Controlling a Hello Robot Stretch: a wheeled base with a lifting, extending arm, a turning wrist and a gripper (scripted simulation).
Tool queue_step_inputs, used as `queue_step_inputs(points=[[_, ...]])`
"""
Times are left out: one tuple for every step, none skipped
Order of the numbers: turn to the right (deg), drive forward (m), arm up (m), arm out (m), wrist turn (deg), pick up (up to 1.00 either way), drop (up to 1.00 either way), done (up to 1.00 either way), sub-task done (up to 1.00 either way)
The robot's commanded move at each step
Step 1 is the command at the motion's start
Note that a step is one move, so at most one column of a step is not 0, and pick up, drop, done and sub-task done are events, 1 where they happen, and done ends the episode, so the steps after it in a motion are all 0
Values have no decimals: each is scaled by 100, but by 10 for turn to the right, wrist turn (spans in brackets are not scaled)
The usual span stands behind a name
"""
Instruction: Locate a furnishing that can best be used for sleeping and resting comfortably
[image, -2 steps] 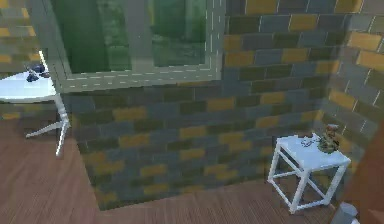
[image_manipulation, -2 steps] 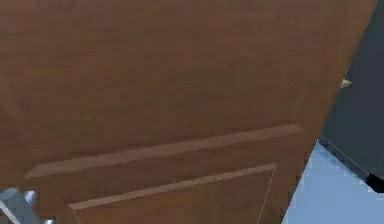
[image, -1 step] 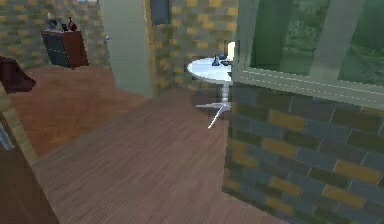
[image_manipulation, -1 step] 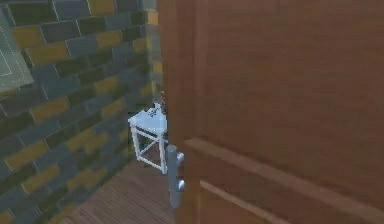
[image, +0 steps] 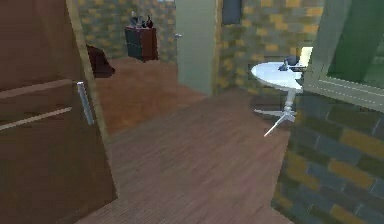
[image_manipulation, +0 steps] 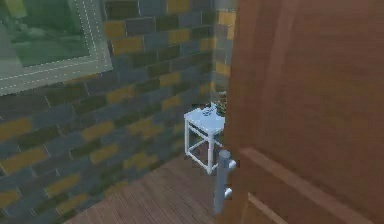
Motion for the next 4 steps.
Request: queue_step_inputs(points=[[0,100,0,0,0,0,0,0,0],[-30,0,0,0,0,0,0,0,0],[0,15,0,0,0,0,0,0,0],[-180,0,0,0,0,0,0,0,0]])
